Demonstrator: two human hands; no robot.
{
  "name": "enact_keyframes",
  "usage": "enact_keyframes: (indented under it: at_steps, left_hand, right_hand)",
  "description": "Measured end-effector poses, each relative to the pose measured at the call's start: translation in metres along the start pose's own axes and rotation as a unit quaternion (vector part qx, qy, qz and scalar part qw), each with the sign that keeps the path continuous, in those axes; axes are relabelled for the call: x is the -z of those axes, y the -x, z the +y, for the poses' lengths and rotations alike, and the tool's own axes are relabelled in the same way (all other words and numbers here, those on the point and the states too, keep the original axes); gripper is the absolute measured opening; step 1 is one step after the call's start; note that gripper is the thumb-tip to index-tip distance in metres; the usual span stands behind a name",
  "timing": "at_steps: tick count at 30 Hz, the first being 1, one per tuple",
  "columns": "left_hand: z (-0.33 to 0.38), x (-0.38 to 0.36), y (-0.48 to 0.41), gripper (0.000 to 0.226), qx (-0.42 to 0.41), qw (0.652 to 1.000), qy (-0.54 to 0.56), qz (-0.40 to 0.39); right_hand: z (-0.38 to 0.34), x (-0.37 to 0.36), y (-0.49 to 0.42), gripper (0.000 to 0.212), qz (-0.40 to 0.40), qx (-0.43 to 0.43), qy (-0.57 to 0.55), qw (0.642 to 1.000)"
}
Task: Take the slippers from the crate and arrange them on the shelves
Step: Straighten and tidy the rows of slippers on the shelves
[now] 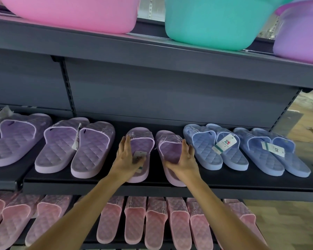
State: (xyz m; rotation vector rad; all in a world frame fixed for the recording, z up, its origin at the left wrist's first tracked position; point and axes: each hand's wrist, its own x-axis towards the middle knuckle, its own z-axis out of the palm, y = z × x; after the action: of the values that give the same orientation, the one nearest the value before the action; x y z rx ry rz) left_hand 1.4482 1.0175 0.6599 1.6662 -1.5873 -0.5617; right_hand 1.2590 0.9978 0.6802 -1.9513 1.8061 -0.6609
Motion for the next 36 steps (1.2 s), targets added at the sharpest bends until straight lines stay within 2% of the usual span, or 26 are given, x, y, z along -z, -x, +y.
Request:
enact_keyframes:
  at_steps: [5, 19, 36]
  left_hand:
    - [0.005, -0.014, -0.006, 0.093, 0.005, 1.0, 0.004, 0.014]
    - [0.012, -0.029, -0.038, 0.089, 0.018, 0.999, -0.007, 0.031]
    - [0.011, -0.039, -0.064, 0.091, 0.023, 0.999, -0.006, 0.046]
  right_hand:
    - [0.001, -0.007, 0.0, 0.11, 0.003, 0.011, 0.017, 1.0]
    - [0.004, -0.012, -0.033, 0.111, 0.006, 0.035, -0.032, 0.999]
    - [-0.001, -0.02, -0.064, 0.112, 0.031, 0.019, -0.03, 0.999]
